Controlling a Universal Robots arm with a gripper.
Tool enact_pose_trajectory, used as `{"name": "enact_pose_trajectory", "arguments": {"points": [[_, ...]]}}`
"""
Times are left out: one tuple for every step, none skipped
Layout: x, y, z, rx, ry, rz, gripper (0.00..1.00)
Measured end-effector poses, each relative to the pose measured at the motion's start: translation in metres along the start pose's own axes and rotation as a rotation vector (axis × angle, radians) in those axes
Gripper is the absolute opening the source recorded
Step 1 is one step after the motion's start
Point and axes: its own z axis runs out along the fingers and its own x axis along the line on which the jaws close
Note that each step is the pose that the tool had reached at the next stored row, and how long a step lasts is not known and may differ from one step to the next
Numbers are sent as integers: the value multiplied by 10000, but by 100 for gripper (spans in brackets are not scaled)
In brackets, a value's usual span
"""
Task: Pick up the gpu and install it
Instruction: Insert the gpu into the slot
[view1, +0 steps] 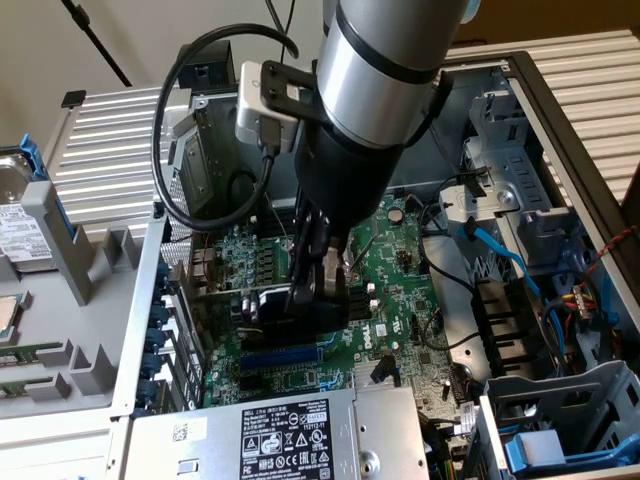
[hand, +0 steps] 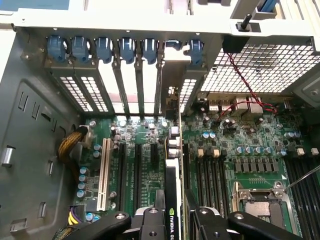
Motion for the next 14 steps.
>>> {"name": "enact_pose_trajectory", "arguments": {"points": [[0,-1,5,-5,2,0,26],[1,-2,12,-10,3,0,26],[1,-2,17,-20,2,1,26],[1,-2,21,-41,2,3,26],[1,-2,24,-64,3,6,26],[1,-2,25,-90,4,7,26],[2,-2,28,-112,4,9,26],[2,-3,30,-130,5,10,26],[2,-3,30,-133,6,11,26],[2,-3,30,-132,5,10,26],[2,-3,30,-133,5,10,26],[2,-3,31,-133,5,10,26],[2,-2,35,-126,3,9,26],[3,-1,41,-118,1,7,26]]}}
